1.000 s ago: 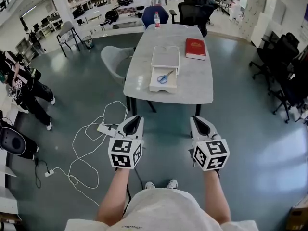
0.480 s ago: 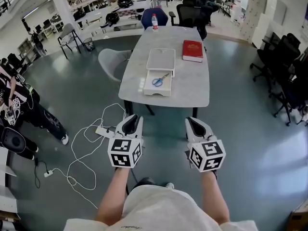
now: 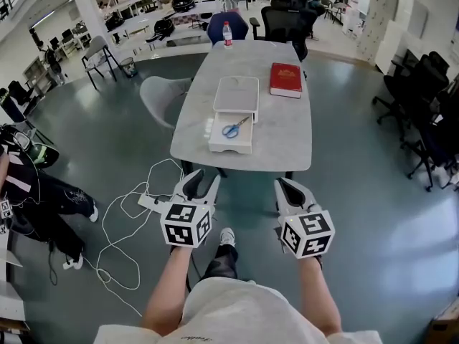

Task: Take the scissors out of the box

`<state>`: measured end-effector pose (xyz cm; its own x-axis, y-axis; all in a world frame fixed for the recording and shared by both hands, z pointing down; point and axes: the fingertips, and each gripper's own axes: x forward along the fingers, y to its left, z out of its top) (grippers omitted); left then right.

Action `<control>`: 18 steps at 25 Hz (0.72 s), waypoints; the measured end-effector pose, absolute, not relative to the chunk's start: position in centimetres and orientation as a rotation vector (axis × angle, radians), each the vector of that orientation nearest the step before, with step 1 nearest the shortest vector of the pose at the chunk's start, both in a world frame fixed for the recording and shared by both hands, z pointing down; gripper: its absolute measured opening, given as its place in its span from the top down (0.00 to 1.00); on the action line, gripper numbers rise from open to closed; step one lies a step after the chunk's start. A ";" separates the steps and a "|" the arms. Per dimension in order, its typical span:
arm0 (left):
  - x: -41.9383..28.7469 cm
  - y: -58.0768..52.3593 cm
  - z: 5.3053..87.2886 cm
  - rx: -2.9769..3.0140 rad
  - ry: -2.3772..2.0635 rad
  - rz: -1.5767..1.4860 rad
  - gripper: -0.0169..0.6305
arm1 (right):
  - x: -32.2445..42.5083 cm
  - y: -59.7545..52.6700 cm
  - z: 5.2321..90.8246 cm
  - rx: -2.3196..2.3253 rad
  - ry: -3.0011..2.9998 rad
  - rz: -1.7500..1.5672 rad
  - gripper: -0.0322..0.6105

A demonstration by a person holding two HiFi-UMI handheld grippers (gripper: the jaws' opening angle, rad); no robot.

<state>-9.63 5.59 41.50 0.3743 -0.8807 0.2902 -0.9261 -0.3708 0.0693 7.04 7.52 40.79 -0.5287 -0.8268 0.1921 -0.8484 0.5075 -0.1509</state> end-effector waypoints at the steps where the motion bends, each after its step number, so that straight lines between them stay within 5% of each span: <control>1: -9.5 4.8 41.9 2.415 -1.602 0.306 0.76 | 7.0 6.8 41.0 1.473 -2.640 0.348 0.94; 18: -11.6 -12.4 46.7 2.430 -1.334 0.389 0.61 | 2.9 -8.9 42.7 1.504 -2.530 0.393 0.94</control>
